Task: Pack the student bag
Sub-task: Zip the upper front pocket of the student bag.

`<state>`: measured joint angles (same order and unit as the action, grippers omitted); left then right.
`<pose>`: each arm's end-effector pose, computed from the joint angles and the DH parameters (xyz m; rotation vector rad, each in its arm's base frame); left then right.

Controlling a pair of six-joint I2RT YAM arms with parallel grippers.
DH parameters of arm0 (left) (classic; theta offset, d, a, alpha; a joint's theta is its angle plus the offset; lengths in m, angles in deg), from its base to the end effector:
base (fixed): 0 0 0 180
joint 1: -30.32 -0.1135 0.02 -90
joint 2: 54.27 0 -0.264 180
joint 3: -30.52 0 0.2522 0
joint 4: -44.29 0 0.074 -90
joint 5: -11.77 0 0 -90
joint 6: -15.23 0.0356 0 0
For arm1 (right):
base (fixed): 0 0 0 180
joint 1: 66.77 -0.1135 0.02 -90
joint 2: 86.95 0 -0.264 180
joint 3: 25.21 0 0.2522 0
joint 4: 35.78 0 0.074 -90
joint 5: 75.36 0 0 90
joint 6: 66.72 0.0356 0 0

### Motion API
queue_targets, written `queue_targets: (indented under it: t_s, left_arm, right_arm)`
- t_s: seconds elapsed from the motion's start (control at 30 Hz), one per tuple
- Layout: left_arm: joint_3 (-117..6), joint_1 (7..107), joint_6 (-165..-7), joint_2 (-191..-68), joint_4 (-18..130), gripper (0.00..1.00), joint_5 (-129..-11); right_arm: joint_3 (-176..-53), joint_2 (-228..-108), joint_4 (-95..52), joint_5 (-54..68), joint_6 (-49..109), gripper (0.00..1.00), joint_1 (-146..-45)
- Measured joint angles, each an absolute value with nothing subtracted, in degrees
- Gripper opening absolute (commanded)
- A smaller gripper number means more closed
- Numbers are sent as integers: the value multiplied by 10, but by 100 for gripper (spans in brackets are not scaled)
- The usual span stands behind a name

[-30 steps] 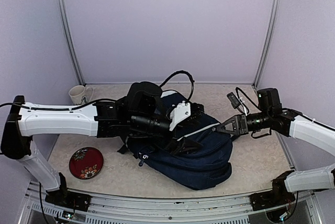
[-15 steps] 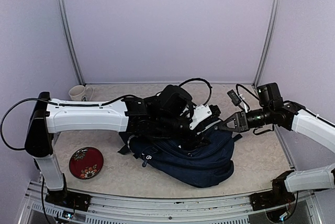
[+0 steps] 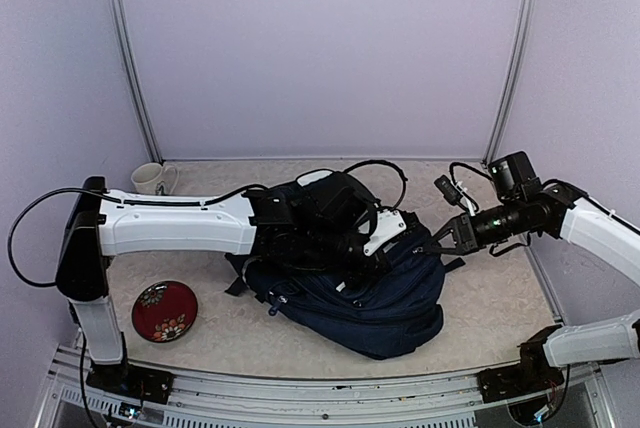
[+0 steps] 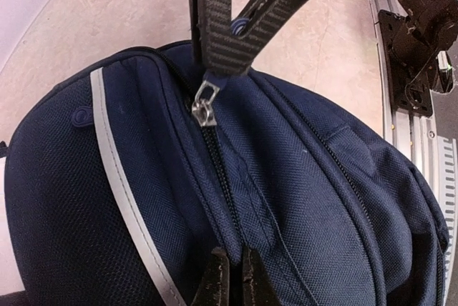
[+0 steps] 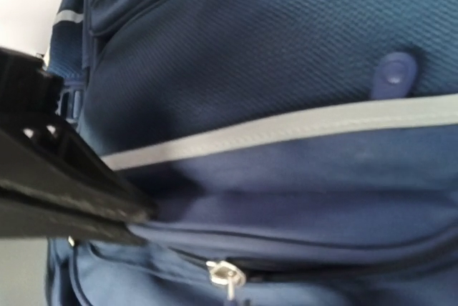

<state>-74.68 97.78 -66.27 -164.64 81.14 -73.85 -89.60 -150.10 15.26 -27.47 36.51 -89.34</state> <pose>0.1678 -0.4115 0.2650 1.4967 1.8513 -0.6005 0.1919 0.1056 0.2778 -0.5430 2.4117 1.1721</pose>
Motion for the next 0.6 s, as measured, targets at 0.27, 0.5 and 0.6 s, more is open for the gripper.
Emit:
queue_targets:
  t_s: [0.27, 0.5, 0.6]
  left_arm:
    - [-598, 969, -598, -1513, 765, 0, -742]
    - [-470, 963, -522, -1395, 718, 0, -707]
    - [-428, 959, -486, -1352, 690, 0, -696]
  right_arm:
    - [-924, -1510, 186, -249, 326, 0, -876]
    - [-931, -1539, 193, -282, 298, 0, -872]
    - [-934, -1550, 181, -320, 293, 0, -873]
